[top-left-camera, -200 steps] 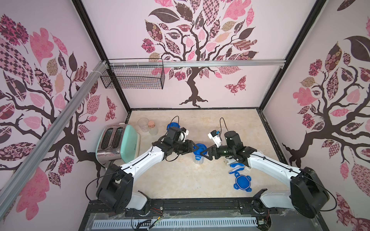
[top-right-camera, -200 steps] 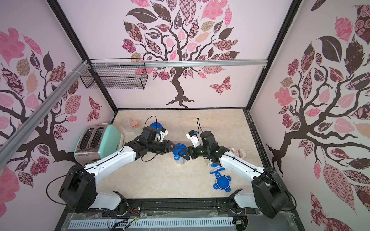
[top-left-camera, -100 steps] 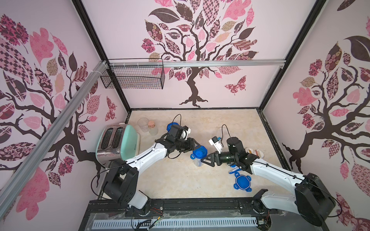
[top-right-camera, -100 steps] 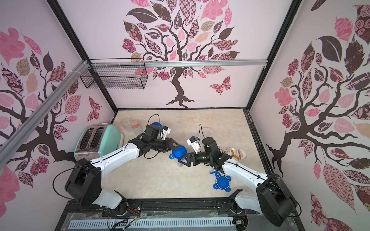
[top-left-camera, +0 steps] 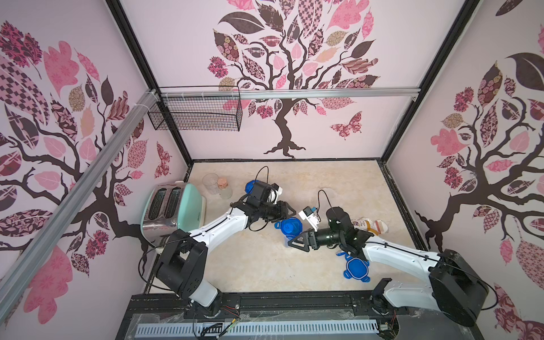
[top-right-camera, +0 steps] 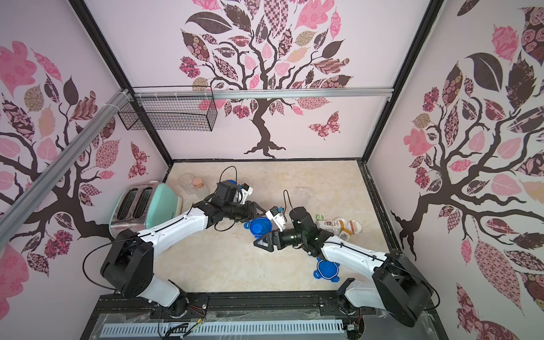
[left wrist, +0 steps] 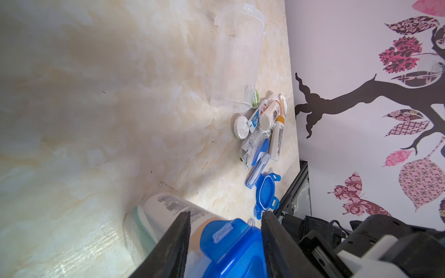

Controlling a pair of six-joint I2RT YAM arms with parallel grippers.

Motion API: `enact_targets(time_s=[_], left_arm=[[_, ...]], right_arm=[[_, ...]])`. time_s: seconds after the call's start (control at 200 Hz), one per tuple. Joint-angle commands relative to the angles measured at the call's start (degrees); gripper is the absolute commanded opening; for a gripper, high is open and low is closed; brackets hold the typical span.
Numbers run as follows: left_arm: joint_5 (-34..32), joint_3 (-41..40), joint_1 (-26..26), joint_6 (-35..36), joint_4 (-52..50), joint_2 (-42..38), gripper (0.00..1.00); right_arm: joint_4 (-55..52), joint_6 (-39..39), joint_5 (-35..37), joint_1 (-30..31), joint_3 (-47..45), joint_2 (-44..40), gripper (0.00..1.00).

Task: Take out toiletry kits
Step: Adjust the container at the center of the board.

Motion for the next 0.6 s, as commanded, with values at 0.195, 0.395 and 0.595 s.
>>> enact_targets(time_s=[0.195, 0.395, 0.595], left_arm=[[-6.9, 2.4, 0.1, 2.6, -5.3, -8.4, 0.46], [3.1, -1.1, -4.8, -0.5, 1.0, -9.5, 0.39], [7.9, -6.6, -5.4, -4.1, 8.9, -6.9, 0.27]], right_arm=[[-5.7, -8.8, 6.6, -1.6, -1.2, -2.4, 0.88], [2.1, -5.9, 3.6, -6.8, -7.5, -6.7, 0.87], [4.8, -5.5, 3.1, -7.3, -10.1, -9.6, 0.86]])
